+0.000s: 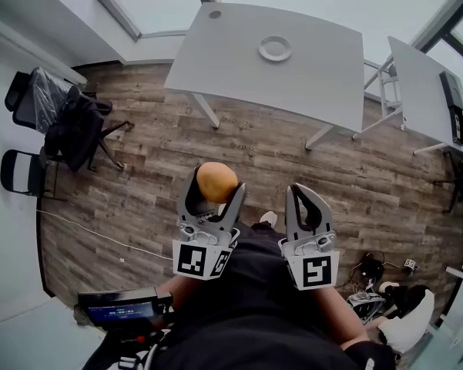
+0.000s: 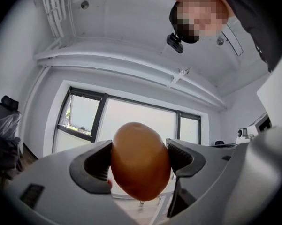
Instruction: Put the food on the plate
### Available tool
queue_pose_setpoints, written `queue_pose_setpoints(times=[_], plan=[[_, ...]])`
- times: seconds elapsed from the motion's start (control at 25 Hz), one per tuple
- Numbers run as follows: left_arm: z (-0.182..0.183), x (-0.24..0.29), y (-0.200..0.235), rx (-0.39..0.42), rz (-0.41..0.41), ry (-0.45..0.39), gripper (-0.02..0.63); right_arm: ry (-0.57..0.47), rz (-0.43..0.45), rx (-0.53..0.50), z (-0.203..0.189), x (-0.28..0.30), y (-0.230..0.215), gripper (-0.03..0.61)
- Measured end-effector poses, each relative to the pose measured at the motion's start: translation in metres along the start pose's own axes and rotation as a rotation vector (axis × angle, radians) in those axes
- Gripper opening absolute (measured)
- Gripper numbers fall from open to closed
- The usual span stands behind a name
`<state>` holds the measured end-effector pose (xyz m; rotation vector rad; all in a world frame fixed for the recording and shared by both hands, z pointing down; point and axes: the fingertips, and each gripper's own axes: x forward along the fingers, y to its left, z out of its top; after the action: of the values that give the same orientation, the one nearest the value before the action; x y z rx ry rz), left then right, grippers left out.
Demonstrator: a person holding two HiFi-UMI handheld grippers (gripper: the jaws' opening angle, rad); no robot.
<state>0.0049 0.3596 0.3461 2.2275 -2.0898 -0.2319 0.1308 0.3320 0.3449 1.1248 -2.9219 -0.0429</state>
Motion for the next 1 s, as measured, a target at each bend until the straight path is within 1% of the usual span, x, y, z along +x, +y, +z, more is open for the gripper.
queue_pose_setpoints(times=[0.28,0.52,0.6,0.72,0.88,1.0], plan=[[0.001,0.006,-0.015,0.035,0.008,-0.025,0.342,-0.006,-0.021,0.008,-0.006,-0.013,-0.02,0.006],[-0.005,0.019,-0.03,0.036,-0.015,-0.004,0.342,-0.052,-0.058,0.019,0.006,-0.021,-0.04,0.006],[-0.008,0.023,-0.033,0.045,-0.012,-0.003,0.342,-0.047,-0.056,0.024,0.002,-0.023,-0.045,0.006],[-0.009,0.025,-0.032,0.053,-0.002,0.006,0.342,-0.035,-0.043,0.059,-0.003,-0.022,-0.047,0.006],[-0.008,0.023,-0.033,0.057,0.008,0.009,0.342,-0.028,-0.008,0.055,-0.006,-0.024,-0.04,0.006],[-0.012,0.022,-0.033,0.044,0.019,0.013,0.342,-0.015,-0.012,0.061,-0.01,-0.025,-0.039,0.006]])
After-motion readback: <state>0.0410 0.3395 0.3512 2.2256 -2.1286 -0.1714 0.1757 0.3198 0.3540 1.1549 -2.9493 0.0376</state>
